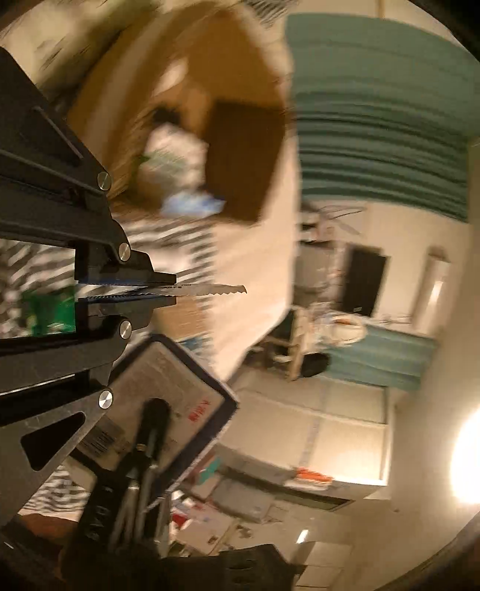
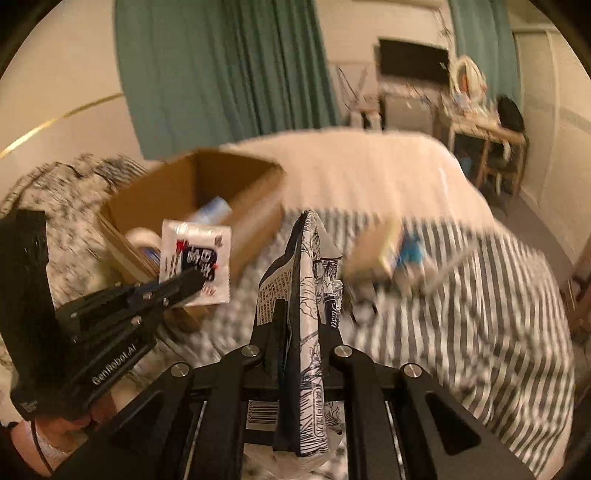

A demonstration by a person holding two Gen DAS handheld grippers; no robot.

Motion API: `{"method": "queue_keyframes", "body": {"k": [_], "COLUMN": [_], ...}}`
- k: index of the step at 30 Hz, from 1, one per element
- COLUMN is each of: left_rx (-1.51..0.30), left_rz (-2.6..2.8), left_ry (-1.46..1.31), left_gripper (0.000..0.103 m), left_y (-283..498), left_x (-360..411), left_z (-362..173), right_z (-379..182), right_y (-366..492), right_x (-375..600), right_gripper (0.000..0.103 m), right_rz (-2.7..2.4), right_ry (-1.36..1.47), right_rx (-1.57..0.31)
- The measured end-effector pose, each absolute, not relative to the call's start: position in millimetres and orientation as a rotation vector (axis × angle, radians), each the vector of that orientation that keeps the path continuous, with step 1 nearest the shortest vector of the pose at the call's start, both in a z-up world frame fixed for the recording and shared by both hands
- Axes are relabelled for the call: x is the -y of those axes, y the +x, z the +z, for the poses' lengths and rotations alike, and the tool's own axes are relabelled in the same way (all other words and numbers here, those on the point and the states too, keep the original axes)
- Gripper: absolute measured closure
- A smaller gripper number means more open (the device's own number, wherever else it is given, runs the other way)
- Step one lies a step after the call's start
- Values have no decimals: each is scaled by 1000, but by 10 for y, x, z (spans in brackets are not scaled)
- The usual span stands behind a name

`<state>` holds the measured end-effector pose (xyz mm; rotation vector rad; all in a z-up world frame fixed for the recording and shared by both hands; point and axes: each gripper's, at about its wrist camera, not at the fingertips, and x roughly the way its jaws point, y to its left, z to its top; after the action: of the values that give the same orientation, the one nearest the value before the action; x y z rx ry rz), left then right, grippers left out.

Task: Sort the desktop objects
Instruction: 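Drop the white packet and printed packet into the cardboard box with both grippers, then grasp the green snack packet with the left gripper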

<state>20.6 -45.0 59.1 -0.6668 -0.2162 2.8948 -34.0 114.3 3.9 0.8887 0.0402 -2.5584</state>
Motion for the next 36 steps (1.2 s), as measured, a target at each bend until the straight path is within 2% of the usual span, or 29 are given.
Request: {"method": "queue_keyframes", "body": {"k": [5,12,13,14,15,16,17,18,20,22,28,32,36], "left_rx": [231,208,182,164,151,152,162,179,219,219,72,127,137], "left_rz": [3013,3121,3135,3147,3161,3162,3172,3193,3217,3172,3104,2983,2854], "left_ry": [-662,-819,-816,-819,-822,-822,-816,-789,-706,-734,-701,-789,-875], "left_gripper": [99,99,97,92,75,59,23,6,5,5,4,4,4], "left_y": [-85,-397,-421,-431,-454,-433,-417,-392,-331,-338,-124,10,185], "left_x": [986,1745,1812,1835,1846,1884,1885,1874,1855,1798,1322,990,564], "left_z": [1086,790,736,694,664,650,642,633,646,663,827,825,598], "right_z": [551,363,303,256,227,196,191,205,228,288,514,560,388], "right_y": [-532,-1180,-1261,-1331,-1375,-1417,-1424,-1453,-1462,-1359,-869,-502,-256], "right_x": [-643,119,205,268,294,297,278,259,134,-32,-673,-1104,-1478], "right_gripper": [95,95,94,83,70,39,29,29,29,29,29,29,29], "right_rz": [-2486,-2417,-2413,-2421,-2433,-2448,-2456,-2461,-2486,-2528,-2627,-2646,-2658], "right_ry": [756,797,801,805,804,792,771,758,747,734,792,913,1029], "right_rx": [-42,55,61,69,79,104,124,141,150,137,78,14,-31]}}
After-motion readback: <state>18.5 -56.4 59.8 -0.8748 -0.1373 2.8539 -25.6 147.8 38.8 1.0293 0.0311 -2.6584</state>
